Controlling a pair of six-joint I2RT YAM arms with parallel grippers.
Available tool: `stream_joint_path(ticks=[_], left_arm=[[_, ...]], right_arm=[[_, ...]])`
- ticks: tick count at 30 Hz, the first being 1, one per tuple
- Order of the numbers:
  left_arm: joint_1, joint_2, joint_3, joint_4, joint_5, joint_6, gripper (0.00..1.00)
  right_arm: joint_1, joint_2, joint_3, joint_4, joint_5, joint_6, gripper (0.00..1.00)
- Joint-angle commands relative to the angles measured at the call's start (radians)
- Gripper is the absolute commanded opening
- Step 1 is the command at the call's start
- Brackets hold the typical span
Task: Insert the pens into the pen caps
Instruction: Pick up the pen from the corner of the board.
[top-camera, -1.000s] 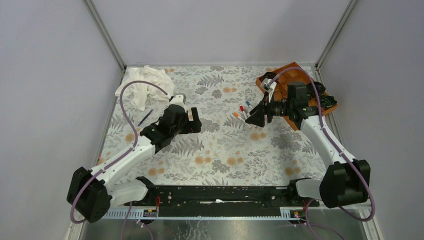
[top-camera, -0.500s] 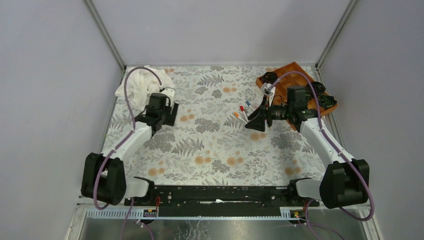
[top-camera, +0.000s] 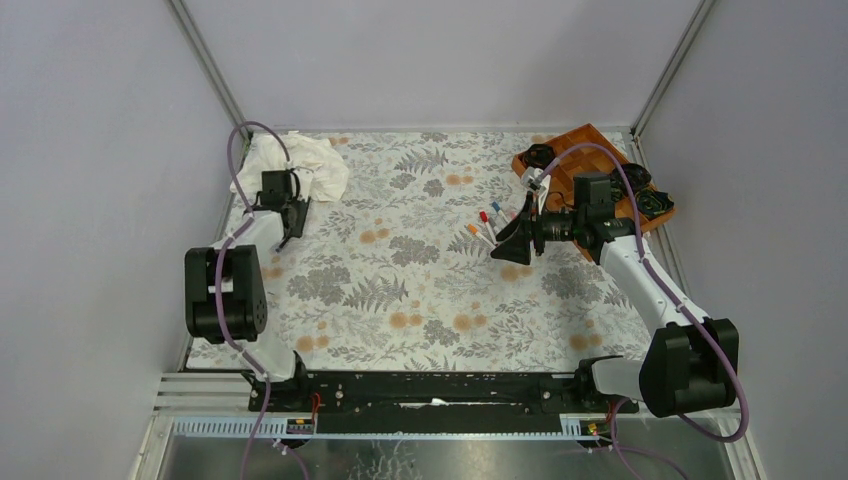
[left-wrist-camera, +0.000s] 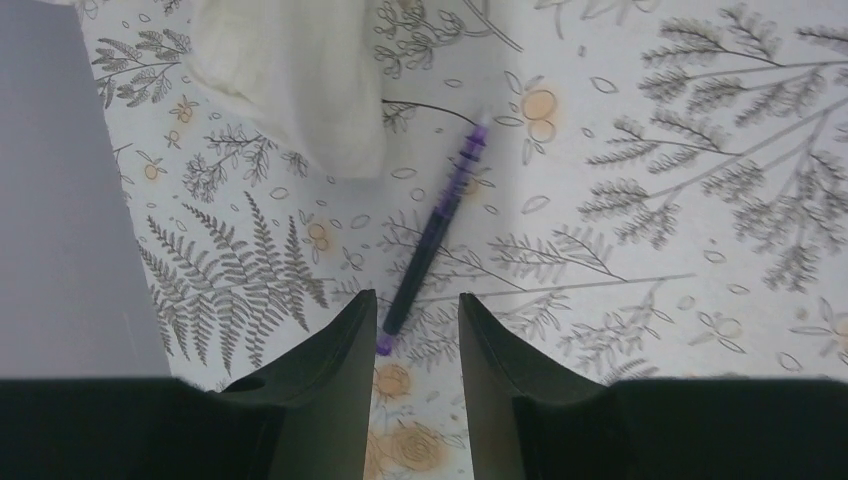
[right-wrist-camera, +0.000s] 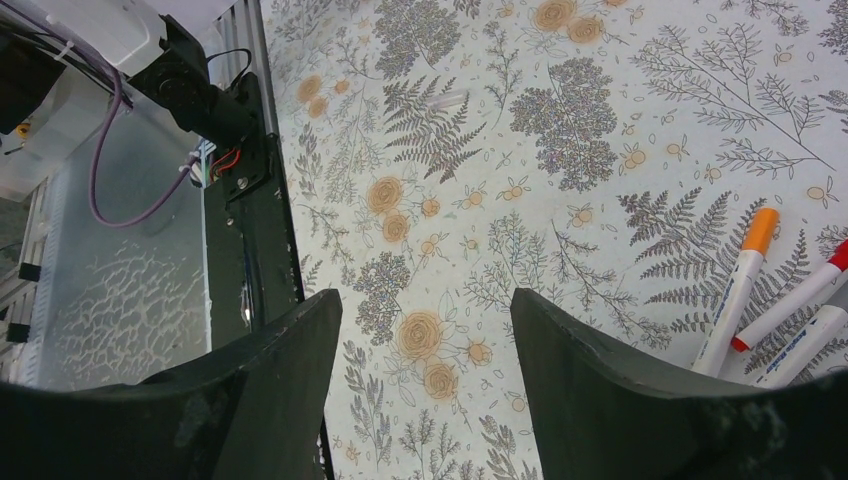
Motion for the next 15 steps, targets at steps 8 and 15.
stream_joint_path(ticks=[8,15], left_arm=[[0.086,0.175,0.137,-0.045,0.189,0.086,0.38],[0.104,0.233,0.188,-0.096,0.218,0.089,0.38]], right_arm=[[-0.011,0.005,0.032,-0.01,-0.024,-0.016,0.73],[-0.016,0.003,0.03,-0.005,-0.03,-0.008,0.73]])
